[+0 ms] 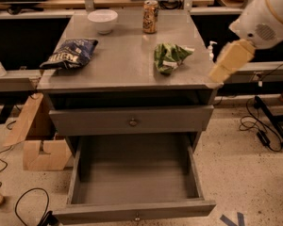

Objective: Place green jalapeno chip bag into middle drawer

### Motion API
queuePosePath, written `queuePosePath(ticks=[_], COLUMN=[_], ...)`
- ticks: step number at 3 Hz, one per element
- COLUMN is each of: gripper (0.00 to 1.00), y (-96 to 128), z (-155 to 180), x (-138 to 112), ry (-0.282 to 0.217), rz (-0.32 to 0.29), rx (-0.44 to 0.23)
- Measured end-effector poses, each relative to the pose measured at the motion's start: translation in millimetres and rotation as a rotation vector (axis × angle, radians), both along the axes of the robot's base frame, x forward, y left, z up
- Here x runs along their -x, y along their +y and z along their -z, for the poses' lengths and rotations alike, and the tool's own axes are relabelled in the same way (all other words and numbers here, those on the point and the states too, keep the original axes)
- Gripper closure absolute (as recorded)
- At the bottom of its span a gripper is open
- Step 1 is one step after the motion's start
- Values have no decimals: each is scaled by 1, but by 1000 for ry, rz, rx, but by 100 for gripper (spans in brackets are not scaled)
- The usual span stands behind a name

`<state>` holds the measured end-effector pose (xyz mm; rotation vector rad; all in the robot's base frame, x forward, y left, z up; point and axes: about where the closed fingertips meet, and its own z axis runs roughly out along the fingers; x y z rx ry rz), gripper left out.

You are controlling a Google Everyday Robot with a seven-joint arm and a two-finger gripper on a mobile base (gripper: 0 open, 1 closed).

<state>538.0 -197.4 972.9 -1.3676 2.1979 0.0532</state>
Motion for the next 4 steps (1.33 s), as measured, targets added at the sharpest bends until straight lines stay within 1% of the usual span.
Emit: queuePosePath(ticks=[1,2,3,4], gripper=[0,0,0,0], y=[14,34,57,71], z=[8,26,59,86], x=[-53,-95,-140,-173], ry=[-27,-21,21,67], rz=[132,239,323,342], rx=[-149,-207,-229,-241])
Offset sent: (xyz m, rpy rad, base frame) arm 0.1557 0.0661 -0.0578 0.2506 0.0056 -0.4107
